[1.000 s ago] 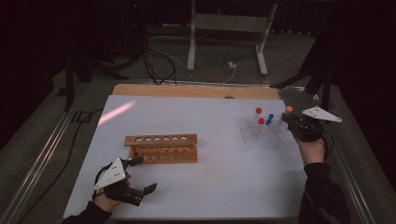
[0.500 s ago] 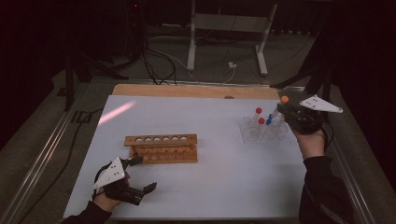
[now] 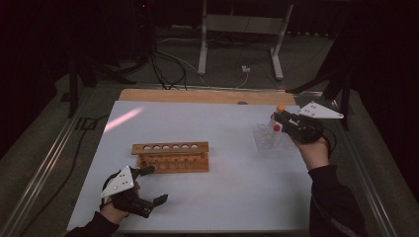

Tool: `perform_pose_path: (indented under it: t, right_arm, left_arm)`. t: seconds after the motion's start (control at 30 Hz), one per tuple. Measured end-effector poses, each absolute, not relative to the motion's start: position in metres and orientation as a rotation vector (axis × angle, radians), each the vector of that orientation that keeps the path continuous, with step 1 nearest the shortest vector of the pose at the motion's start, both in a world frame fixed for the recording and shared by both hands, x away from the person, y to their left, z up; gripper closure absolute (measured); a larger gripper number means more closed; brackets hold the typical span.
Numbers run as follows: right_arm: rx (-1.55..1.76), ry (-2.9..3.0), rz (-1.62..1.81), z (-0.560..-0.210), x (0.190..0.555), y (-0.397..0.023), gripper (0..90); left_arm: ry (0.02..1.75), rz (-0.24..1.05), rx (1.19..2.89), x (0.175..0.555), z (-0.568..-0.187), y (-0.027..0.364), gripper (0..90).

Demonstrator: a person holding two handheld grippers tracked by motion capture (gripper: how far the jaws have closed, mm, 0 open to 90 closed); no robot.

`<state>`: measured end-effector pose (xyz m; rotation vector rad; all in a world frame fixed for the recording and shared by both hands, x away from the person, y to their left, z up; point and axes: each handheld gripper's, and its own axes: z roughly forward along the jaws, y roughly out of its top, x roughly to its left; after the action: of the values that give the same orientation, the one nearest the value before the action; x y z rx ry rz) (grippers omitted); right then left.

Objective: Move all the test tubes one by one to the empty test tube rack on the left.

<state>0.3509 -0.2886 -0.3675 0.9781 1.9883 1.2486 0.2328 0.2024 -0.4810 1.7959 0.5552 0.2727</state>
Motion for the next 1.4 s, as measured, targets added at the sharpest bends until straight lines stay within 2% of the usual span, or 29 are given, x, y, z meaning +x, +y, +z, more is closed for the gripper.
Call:
perform_pose_path:
  t: [0.27, 0.73, 1.4]
  right_arm:
    - [0.907, 2.097, 1.268, -0.381, 0.338, -0.261, 74.9]
    - [0.781, 2.249, 1.33, -0.402, 0.308, -0.221, 74.8]
    - [0.624, 2.421, 1.387, -0.425, 0.278, -0.175, 74.8]
  left_arm:
    - [0.526, 0.208, 1.842, 0.242, -0.466, 0.192, 0.6]
    - [0.474, 0.227, 1.796, 0.263, -0.415, 0.168, 0.6]
    - [0.369, 0.166, 1.837, 0.274, -0.395, 0.116, 0.6]
